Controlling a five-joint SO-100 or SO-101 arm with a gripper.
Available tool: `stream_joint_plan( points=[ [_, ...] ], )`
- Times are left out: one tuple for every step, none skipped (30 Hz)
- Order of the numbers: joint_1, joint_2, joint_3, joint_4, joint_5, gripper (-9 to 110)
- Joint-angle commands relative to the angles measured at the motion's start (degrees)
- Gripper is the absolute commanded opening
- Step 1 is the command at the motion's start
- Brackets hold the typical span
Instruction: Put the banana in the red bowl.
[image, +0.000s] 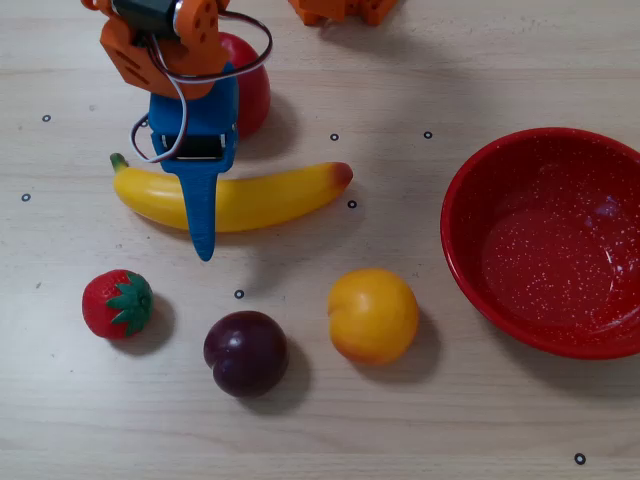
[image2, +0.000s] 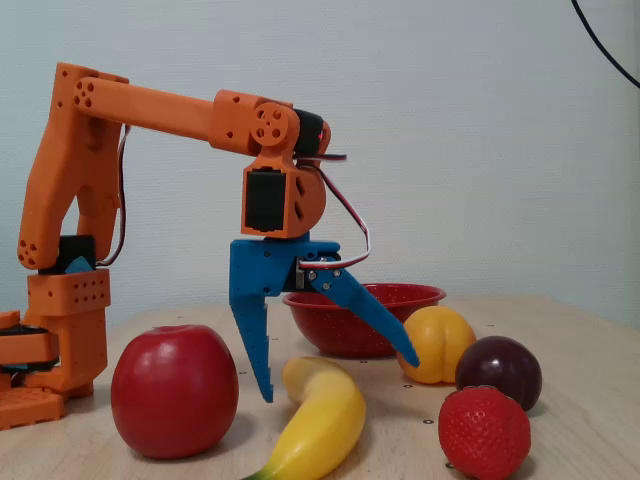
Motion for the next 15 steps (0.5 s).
stream_joint_plan(
  points=[
    [0.62, 2.02, -5.10, 0.00, 0.88, 53],
    [0.62, 1.85, -5.27, 0.09, 0.62, 53],
    [0.70, 1.67, -5.36, 0.18, 0.44, 54],
    [0.70, 1.58, -5.36, 0.35, 0.35, 54],
    [0.79, 1.32, -5.63, 0.70, 0.00, 54],
    [0.88, 1.05, -5.80, 1.32, 0.00, 54],
    [1.05, 0.88, -5.89, 1.85, -0.26, 54],
    [1.05, 0.70, -6.06, 2.46, -0.62, 54],
    [1.23, 0.53, -6.24, 2.99, -0.79, 54],
    [1.32, 0.44, -6.24, 3.52, -0.97, 54],
    [1.32, 0.35, -6.24, 3.69, -1.23, 54],
    [1.41, 0.26, -6.24, 4.04, -1.41, 54],
    [1.49, 0.18, -6.15, 4.22, -1.49, 54],
    [1.58, 0.18, -5.98, 4.31, -1.49, 54],
    [1.67, 0.00, -5.80, 4.31, -1.49, 54]
  ],
)
